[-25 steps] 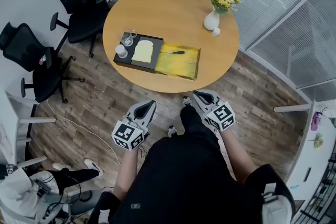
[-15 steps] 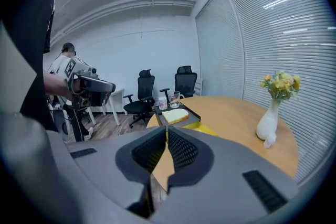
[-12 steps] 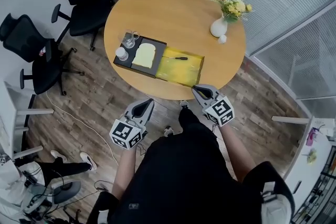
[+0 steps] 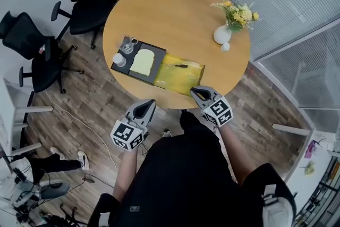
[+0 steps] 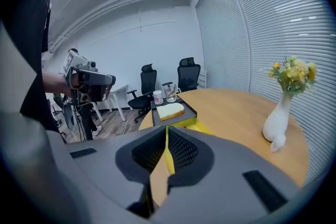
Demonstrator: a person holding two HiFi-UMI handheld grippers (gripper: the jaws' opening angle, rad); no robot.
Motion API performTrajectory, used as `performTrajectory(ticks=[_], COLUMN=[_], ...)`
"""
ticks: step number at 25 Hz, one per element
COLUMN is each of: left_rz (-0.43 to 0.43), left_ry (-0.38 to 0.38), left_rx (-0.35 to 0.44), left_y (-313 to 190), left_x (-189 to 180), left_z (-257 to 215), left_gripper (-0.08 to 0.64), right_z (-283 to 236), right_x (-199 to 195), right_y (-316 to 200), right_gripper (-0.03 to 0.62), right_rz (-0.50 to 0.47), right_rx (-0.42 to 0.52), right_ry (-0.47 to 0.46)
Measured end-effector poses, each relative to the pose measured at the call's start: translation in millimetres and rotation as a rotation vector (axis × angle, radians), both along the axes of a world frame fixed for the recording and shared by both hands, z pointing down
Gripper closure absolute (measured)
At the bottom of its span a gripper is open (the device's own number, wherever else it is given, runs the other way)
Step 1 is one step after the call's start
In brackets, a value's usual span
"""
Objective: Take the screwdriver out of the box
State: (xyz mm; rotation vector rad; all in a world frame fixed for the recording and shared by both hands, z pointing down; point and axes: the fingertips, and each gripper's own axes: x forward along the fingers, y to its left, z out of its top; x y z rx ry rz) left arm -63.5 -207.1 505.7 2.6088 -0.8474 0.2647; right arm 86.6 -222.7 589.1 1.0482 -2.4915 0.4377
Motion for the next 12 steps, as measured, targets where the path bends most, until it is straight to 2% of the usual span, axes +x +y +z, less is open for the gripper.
performTrajectory(ticks=[12], left_rz=[-0.056], left_ry=[-0.016], left_rx=[-0.028], left_y=[-32], left_x=[30], left_z=[8], left_gripper=[0.554], right_z=[36], right_x=[25], right_y=[-45], right_gripper=[0.583], right_rz=[-0.060], right_rx=[-0.045], right_ry=[0.051])
